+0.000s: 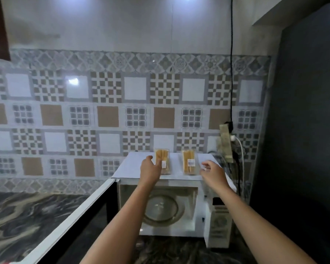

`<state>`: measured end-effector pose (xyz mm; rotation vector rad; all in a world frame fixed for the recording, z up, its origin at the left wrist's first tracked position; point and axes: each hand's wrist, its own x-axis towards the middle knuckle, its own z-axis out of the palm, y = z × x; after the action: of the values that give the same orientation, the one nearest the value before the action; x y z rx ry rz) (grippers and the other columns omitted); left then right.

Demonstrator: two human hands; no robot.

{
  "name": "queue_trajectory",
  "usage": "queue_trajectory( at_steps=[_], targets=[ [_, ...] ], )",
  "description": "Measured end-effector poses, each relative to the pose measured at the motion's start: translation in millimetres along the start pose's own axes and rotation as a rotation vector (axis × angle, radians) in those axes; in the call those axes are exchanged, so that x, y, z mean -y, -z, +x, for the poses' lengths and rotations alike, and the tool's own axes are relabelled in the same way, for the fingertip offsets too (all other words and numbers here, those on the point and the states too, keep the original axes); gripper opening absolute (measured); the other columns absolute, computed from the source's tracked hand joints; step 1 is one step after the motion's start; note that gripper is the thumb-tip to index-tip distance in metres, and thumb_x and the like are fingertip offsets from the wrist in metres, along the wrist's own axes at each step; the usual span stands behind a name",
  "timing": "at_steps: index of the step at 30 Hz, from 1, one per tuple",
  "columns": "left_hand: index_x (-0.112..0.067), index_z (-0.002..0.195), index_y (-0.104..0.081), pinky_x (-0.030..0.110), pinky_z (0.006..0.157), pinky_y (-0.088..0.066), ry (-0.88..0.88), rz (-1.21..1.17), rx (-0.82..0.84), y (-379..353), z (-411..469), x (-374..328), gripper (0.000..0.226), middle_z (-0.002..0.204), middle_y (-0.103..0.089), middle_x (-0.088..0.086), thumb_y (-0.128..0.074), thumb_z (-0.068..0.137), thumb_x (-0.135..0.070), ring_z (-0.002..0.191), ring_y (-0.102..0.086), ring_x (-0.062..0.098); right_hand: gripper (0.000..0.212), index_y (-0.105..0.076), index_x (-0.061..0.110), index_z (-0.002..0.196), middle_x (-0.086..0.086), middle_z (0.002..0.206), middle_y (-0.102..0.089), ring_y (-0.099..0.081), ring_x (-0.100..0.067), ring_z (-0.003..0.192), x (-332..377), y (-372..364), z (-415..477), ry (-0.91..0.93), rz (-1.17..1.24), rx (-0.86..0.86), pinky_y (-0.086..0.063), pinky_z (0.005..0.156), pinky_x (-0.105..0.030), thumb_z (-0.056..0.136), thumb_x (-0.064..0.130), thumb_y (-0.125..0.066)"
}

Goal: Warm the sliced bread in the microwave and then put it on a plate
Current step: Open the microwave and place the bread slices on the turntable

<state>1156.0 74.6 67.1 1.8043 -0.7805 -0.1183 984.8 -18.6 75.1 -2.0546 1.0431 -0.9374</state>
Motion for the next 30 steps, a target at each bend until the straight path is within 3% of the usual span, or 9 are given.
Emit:
queue_trajectory(
  at_steps=[4,7,11,15,20,22,24,27,30],
  targets=[
    [-0.003,0.142,-0.027,0.041,0.106,-0.034,0.073,0.064,0.119,-15,43,10,0.072,0.144,-0.039,0.019,-0.055,0.089,-0.044,0.131,-0.040,0.033,0.053,-0.034,0.009,0.140,-0.014,0.140,-0.044,-0.047,-0.028,0.123,-6,-19,42,-0.170,0.041,0.039,-0.035,0.081,-0.024,0.093,0.025,-0.052],
    [-0.010,0.142,-0.025,0.042,0.106,-0.039,0.088,0.056,0.217,-28,59,25,0.082,0.142,-0.043,0.015,-0.062,0.082,-0.052,0.127,-0.045,0.031,0.072,-0.020,0.010,0.145,-0.015,0.145,-0.038,-0.043,-0.033,0.128,-11,-34,64,-0.277,0.031,0.103,-0.039,0.093,-0.034,0.090,0.040,-0.055],
    [-0.018,0.129,-0.039,0.043,0.096,-0.049,0.063,0.084,0.218,-40,78,41,0.074,0.123,-0.058,0.006,-0.073,0.071,-0.049,0.110,-0.058,0.024,0.083,-0.027,0.012,0.140,-0.015,0.139,-0.046,-0.049,-0.033,0.121,-16,-53,86,-0.294,-0.073,0.143,-0.044,0.099,-0.041,0.078,0.050,-0.066],
    [-0.018,0.124,-0.046,0.032,0.087,-0.048,0.024,0.176,0.217,-46,93,33,0.070,0.117,-0.061,0.003,-0.078,0.066,-0.043,0.104,-0.059,0.021,0.076,-0.040,0.015,0.126,-0.011,0.119,-0.055,-0.058,-0.029,0.103,-12,-72,94,-0.224,-0.144,0.050,-0.050,0.085,-0.037,0.067,0.045,-0.078],
    [-0.017,0.135,-0.037,0.039,0.103,-0.038,0.065,0.247,0.280,-44,107,29,0.085,0.133,-0.046,0.009,-0.079,0.066,-0.041,0.124,-0.044,0.029,0.083,-0.034,0.018,0.134,-0.016,0.129,-0.039,-0.054,-0.033,0.108,5,-79,101,-0.229,-0.250,0.010,-0.039,0.070,-0.029,0.068,0.036,-0.080],
    [-0.019,0.131,-0.041,0.042,0.103,-0.043,0.054,0.258,0.348,-44,113,32,0.091,0.130,-0.052,0.006,-0.078,0.055,-0.052,0.120,-0.050,0.027,0.082,-0.036,0.019,0.134,-0.016,0.130,-0.042,-0.053,-0.032,0.109,5,-75,103,-0.255,-0.195,0.049,-0.038,0.070,-0.028,0.067,0.030,-0.082],
    [-0.020,0.119,-0.051,0.042,0.093,-0.052,0.031,0.256,0.398,-46,121,39,0.089,0.115,-0.062,0.004,-0.074,0.042,-0.059,0.103,-0.061,0.022,0.076,-0.042,0.016,0.131,-0.013,0.129,-0.052,-0.054,-0.029,0.112,2,-69,102,-0.251,-0.136,0.079,-0.040,0.075,-0.028,0.067,0.024,-0.083],
    [-0.021,0.108,-0.056,0.041,0.085,-0.056,-0.001,0.250,0.416,-40,111,37,0.061,0.100,-0.065,0.003,-0.078,0.056,-0.044,0.093,-0.064,0.021,0.061,-0.055,0.012,0.122,-0.010,0.118,-0.063,-0.061,-0.028,0.106,-6,-63,96,-0.260,-0.017,0.094,-0.051,0.083,-0.033,0.068,0.015,-0.082],
    [-0.024,0.113,-0.053,0.035,0.078,-0.058,0.023,0.113,0.394,-33,90,35,0.057,0.103,-0.064,0.001,-0.080,0.064,-0.034,0.095,-0.063,0.021,0.052,-0.057,0.010,0.121,-0.013,0.112,-0.064,-0.064,-0.032,0.099,-13,-56,83,-0.334,0.295,0.111,-0.058,0.080,-0.042,0.074,-0.005,-0.073]
  ],
)
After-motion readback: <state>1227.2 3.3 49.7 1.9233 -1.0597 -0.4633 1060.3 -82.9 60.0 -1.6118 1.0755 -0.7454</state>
